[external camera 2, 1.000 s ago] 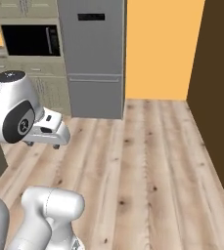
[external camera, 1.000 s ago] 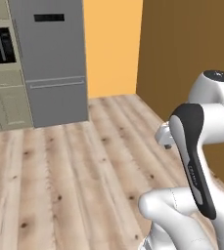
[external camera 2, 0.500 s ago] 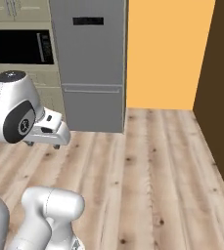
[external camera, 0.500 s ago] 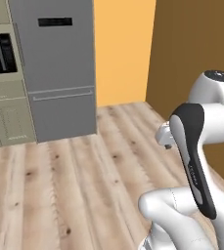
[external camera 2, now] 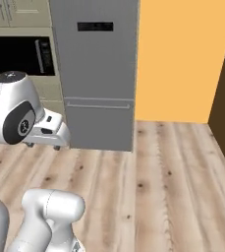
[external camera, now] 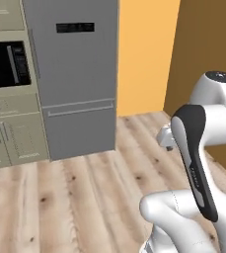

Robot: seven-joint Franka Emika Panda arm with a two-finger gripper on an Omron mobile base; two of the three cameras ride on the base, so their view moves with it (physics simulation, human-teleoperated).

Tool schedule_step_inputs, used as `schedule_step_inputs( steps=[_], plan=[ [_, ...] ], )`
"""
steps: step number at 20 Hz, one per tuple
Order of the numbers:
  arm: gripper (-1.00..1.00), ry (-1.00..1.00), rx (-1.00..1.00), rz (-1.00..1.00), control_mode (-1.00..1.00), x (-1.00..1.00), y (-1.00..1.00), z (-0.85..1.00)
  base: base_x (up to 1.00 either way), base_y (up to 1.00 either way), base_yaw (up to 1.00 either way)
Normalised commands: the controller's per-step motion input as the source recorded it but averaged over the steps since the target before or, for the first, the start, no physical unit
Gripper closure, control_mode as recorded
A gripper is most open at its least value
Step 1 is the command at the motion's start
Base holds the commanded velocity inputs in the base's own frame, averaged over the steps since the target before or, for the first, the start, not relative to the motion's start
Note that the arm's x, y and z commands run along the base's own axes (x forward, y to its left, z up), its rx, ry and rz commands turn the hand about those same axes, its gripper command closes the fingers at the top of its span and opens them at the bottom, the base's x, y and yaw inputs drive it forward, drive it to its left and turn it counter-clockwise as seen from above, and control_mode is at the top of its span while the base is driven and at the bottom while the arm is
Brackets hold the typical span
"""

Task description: Navigate to the stand mixer.

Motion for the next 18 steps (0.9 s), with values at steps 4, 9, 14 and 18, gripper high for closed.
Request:
schedule_step_inputs(
  steps=[4, 9, 14, 18],
  plan=[
    [-1.00, 0.00, 0.00, 0.00, 1.00, 0.00, 0.00, 0.00, 1.00, 0.51, 0.00],
    [-1.00, 0.00, 0.00, 0.00, 1.00, 0.00, 0.00, 0.00, 1.00, 0.45, 0.00],
    [-1.00, 0.00, 0.00, 0.00, 1.00, 0.00, 0.00, 0.00, 1.00, 0.48, 0.00],
    [-1.00, 0.00, 0.00, 0.00, 1.00, 0.00, 0.00, 0.00, 1.00, 0.70, 0.00]
  ],
)
